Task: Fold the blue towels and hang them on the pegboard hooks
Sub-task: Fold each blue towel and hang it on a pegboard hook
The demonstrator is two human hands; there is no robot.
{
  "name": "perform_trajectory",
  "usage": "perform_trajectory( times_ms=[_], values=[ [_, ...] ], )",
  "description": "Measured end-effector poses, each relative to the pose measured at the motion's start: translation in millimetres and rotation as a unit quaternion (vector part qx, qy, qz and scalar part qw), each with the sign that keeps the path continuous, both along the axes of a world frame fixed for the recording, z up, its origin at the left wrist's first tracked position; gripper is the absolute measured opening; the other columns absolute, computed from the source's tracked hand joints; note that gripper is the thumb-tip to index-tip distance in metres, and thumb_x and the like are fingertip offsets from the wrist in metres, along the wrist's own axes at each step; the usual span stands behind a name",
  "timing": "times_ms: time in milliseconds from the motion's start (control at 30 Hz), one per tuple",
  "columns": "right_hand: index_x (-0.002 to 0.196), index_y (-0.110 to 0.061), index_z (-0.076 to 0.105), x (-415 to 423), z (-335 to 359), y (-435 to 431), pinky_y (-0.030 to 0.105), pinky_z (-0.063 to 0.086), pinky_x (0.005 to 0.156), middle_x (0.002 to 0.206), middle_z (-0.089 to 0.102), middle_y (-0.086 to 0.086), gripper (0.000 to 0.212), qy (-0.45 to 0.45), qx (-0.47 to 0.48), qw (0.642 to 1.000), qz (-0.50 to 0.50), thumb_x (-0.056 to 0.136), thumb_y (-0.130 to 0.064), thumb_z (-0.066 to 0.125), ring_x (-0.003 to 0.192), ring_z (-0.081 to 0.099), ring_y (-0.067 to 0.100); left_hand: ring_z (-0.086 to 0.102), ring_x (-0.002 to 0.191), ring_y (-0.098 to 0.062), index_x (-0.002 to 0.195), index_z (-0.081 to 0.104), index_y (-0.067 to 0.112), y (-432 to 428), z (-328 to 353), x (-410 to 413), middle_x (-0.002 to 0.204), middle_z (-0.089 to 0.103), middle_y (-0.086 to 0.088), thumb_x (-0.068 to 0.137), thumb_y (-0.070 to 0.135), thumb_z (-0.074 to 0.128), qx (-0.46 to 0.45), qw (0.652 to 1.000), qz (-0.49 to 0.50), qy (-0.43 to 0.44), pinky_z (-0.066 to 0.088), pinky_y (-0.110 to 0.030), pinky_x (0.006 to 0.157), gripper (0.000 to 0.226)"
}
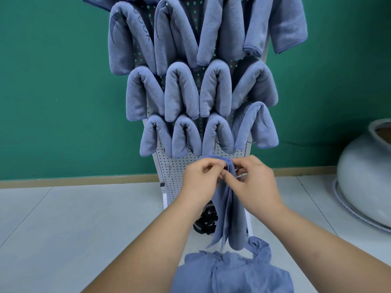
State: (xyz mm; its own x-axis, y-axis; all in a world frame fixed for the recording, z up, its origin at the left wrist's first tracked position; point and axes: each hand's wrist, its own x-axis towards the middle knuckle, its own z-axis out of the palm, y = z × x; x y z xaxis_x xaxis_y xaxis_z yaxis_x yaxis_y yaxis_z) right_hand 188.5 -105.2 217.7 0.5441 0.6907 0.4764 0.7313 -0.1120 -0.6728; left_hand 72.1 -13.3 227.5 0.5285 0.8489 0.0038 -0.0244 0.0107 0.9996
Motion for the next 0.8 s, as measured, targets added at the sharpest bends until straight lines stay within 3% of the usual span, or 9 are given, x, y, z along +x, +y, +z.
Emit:
perform_trajectory(
  times_ms=[100,167,267,333,400,500,567,700,800],
  values=[
    [0.097,-0.028,0.077,7,2,-1,0.032,0.057,0.078,0.089,0.067,-0.014,0.015,-0.001,0.003,1.000,-0.010,0.084,-0.027,0.084,0.078,0.065,0.003,0.077,0.084,-0.021,0.101,0.075,0.016,4,3,-4,0.089,0.080,-0.005,0.100,0.010,0.066,0.035,0.998,-0.044,0.020,0.059,-0.032,0.078,0.011],
    [0.094,-0.027,0.077,14,2,-2,0.035,0.058,0.079,0.088,0.069,-0.013,0.010,-0.005,0.002,1.000,-0.018,0.087,-0.021,0.080,0.076,0.065,0.004,0.077,0.079,-0.021,0.104,0.068,0.025,12,3,-11,0.085,0.079,0.000,0.097,0.011,0.066,0.110,0.990,-0.033,0.084,0.058,-0.032,0.074,0.016],
    [0.096,-0.027,0.077,22,5,-5,0.027,0.058,0.082,0.093,0.071,-0.014,0.011,0.022,0.014,0.999,-0.021,0.091,-0.017,0.076,0.079,0.067,0.002,0.068,0.077,-0.011,0.107,0.065,0.037,32,-5,-25,0.077,0.069,0.012,0.093,0.031,0.069,0.292,0.910,0.008,0.295,0.055,-0.032,0.075,0.015],
    [0.097,-0.026,0.078,27,9,-7,0.019,0.055,0.082,0.095,0.072,-0.015,0.009,0.034,0.023,0.999,-0.011,0.093,-0.018,0.076,0.083,0.068,0.001,0.065,0.081,-0.012,0.108,0.067,0.037,39,-9,-33,0.078,0.066,0.015,0.094,0.039,0.069,0.334,0.869,0.002,0.364,0.057,-0.034,0.077,0.014],
    [0.099,-0.026,0.078,36,10,-10,0.019,0.054,0.081,0.095,0.071,-0.013,0.007,0.008,0.005,1.000,-0.002,0.094,-0.021,0.076,0.085,0.068,0.004,0.065,0.085,-0.015,0.103,0.068,0.036,42,-7,-36,0.082,0.067,0.015,0.096,0.043,0.068,0.365,0.854,0.012,0.371,0.056,-0.035,0.076,0.010],
    [0.097,-0.027,0.076,53,7,-12,0.036,0.055,0.078,0.089,0.064,-0.012,0.005,-0.093,-0.135,0.986,-0.028,0.095,-0.032,0.074,0.085,0.066,0.017,0.062,0.088,-0.013,0.101,0.071,0.036,48,0,-37,0.099,0.064,0.014,0.097,0.043,0.069,0.434,0.837,0.052,0.330,0.053,-0.034,0.075,0.008],
    [0.095,-0.027,0.076,58,6,-13,0.039,0.055,0.078,0.087,0.065,-0.012,0.009,-0.091,-0.204,0.974,-0.026,0.095,-0.036,0.075,0.085,0.065,0.019,0.061,0.091,-0.012,0.104,0.073,0.035,49,2,-36,0.106,0.062,0.015,0.096,0.040,0.072,0.458,0.827,0.050,0.321,0.053,-0.035,0.077,0.010],
    [0.091,-0.029,0.077,61,6,-14,0.039,0.058,0.079,0.085,0.073,-0.013,0.006,-0.062,-0.199,0.978,-0.003,0.092,-0.035,0.078,0.084,0.068,0.013,0.065,0.089,-0.014,0.101,0.075,0.034,44,2,-36,0.084,0.065,0.018,0.092,0.035,0.076,0.442,0.829,0.053,0.338,0.053,-0.033,0.074,0.009],
    [0.089,-0.030,0.076,63,7,-17,0.035,0.058,0.082,0.083,0.075,-0.015,0.005,-0.024,-0.186,0.982,0.024,0.092,-0.033,0.079,0.084,0.070,0.005,0.061,0.084,-0.015,0.093,0.059,0.035,46,1,-39,0.083,0.064,0.016,0.088,0.032,0.078,0.419,0.835,0.056,0.351,0.054,-0.037,0.071,0.020]
  ],
)
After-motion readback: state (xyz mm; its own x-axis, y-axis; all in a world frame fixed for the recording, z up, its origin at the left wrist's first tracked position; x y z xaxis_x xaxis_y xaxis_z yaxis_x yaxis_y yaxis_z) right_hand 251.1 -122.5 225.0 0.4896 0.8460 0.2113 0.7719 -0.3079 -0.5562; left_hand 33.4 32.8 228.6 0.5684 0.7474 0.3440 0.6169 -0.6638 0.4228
